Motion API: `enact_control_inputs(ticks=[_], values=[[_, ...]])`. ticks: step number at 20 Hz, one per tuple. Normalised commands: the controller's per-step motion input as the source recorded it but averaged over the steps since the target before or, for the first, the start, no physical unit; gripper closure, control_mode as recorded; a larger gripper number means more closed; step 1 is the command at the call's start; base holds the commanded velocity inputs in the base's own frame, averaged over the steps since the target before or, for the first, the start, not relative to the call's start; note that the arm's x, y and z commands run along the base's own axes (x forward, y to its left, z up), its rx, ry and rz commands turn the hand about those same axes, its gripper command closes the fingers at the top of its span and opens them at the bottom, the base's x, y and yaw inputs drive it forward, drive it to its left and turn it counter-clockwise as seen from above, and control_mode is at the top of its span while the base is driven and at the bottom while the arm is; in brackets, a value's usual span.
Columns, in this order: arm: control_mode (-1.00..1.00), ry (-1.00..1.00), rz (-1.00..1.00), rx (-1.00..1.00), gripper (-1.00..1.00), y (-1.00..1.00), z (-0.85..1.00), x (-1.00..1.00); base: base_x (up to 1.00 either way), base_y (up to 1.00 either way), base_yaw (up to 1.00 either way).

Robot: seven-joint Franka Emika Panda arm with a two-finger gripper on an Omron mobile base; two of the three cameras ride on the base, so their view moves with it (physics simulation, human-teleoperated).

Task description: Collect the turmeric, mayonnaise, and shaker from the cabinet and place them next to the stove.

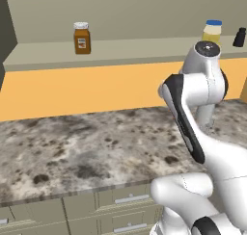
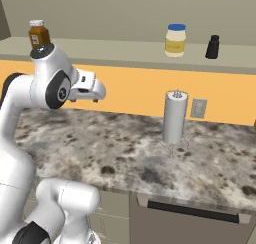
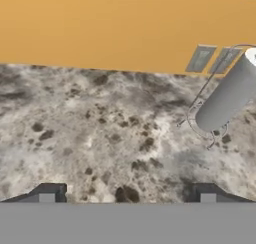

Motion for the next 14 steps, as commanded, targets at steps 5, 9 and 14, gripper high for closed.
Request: enact_control_inputs(ticks=[5, 9, 14], values=[[-1.0, -0.39, -0.01, -0.05, -1.0, -0.41, 0.32, -0.41, 0.0, 0.0, 0.0], [-1.0, -0.37, -0.02, 0.0, -1.0, -0.57, 0.82, -0.03, 0.0, 0.0, 0.0], [-1.0, -0.34, 0.0, 0.01, -1.0, -0.48, 0.99, 0.0, 0.0, 0.0, 0.0]])
